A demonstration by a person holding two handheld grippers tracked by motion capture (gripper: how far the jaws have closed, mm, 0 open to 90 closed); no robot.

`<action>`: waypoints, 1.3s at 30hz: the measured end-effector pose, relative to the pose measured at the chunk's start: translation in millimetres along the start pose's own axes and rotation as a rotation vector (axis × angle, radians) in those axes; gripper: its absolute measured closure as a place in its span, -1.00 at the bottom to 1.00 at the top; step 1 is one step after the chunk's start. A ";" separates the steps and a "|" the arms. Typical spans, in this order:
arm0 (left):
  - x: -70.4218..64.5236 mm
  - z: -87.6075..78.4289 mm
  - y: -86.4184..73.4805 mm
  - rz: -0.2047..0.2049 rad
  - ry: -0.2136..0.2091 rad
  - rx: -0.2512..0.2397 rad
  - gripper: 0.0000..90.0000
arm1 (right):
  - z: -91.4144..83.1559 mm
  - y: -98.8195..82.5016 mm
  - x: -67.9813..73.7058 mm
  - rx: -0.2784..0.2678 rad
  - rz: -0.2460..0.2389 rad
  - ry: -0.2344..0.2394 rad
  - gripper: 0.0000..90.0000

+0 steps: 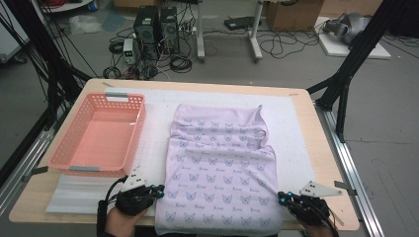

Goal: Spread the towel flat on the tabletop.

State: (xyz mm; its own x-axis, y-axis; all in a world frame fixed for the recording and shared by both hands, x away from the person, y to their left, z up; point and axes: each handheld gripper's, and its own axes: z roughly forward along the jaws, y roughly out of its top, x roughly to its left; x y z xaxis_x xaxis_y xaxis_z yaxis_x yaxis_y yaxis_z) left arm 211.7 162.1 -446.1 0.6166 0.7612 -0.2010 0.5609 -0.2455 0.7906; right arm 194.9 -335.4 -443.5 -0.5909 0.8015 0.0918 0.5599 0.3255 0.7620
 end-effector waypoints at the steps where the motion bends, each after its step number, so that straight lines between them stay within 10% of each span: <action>1: -0.2 -1.5 -0.2 -0.003 -0.005 0.000 0.96 | -2.7 -0.3 -0.4 -0.005 0.002 0.003 0.96; 20: -11.8 -44.4 -22.2 -0.016 -0.104 0.052 0.96 | -41.8 -7.7 20.2 0.039 -0.058 0.095 0.94; 21: -13.0 -43.3 -22.1 -0.003 -0.100 0.041 0.93 | -40.5 -8.5 20.5 0.042 -0.062 0.089 0.88; 24: -11.0 -37.8 -17.6 -0.039 -0.048 0.011 0.03 | -32.0 -8.7 18.9 0.043 -0.040 0.051 0.44; 39: 12.4 21.4 8.3 -0.032 0.057 -0.031 0.19 | 15.6 12.1 -1.4 0.016 0.059 -0.082 0.44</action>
State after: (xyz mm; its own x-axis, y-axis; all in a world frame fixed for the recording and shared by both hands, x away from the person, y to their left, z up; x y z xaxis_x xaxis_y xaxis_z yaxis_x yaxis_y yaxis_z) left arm 235.8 156.6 -454.4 0.5654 0.8017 -0.1942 0.5622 -0.2022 0.8019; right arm 211.6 -324.8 -444.5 -0.5071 0.8579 0.0826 0.6019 0.2839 0.7464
